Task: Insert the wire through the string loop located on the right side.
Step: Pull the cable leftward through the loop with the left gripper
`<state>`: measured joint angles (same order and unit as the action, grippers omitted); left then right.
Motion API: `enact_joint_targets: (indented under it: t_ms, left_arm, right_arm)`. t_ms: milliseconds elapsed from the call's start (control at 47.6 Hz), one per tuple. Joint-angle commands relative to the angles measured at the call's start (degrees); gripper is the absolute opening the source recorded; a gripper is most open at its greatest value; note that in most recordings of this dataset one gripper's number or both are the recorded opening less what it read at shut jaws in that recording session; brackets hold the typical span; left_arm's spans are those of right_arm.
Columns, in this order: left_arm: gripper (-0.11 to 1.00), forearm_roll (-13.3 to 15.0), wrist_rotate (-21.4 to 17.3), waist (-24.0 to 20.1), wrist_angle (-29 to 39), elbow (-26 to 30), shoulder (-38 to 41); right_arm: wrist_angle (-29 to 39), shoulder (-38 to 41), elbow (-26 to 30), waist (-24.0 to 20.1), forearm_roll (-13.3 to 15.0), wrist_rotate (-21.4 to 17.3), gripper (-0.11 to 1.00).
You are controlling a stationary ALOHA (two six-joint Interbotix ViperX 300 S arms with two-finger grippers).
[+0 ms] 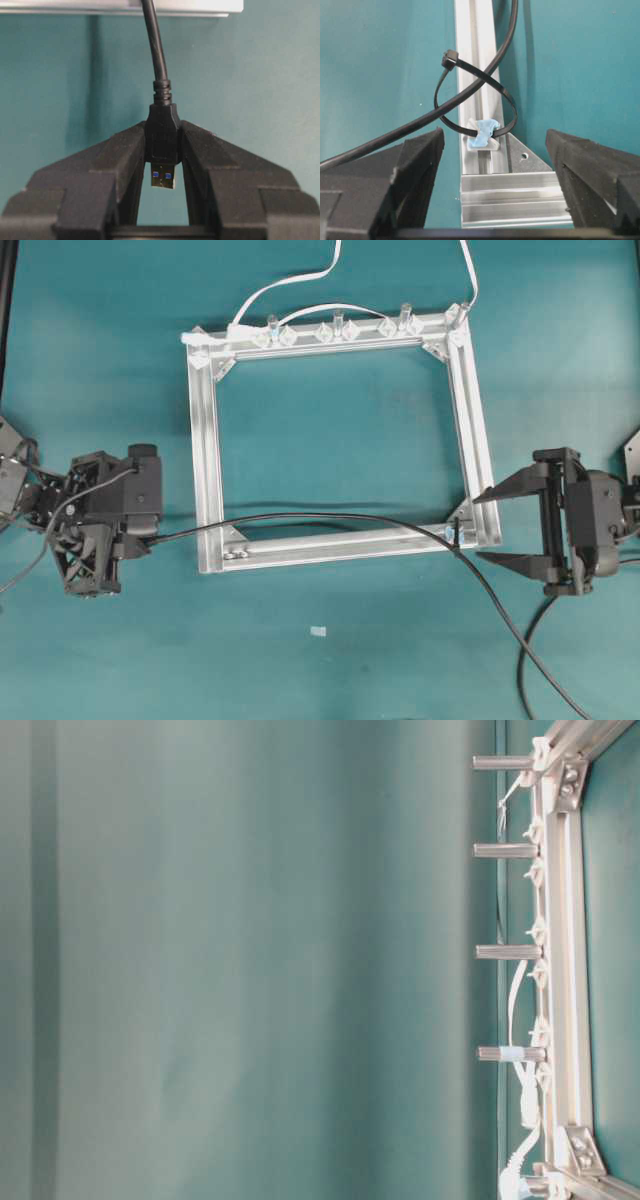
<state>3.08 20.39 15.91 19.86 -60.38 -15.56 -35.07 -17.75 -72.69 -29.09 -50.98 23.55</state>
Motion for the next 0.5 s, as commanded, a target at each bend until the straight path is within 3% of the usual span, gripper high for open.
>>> enact_joint_targets:
  t_ms: [0,336,483]
  left_arm:
    - [0.22,0.09,0.44,0.35,-0.09,0.88,-0.09]
    - [0.23,0.00,0.44,0.35,1.58,2.02,0.35]
    - [0.60,-0.44,0.44,0.35,5.89,3.34,1.67]
  right_arm:
    - [-0.53,-0.18,0.62,0.00,0.09,-0.09,0.90]
    - [-0.53,-0.18,0.70,0.00,0.09,-0.09,0.90]
    - [-0.53,-0.18,0.70,0.00,0.09,-0.09,0.90]
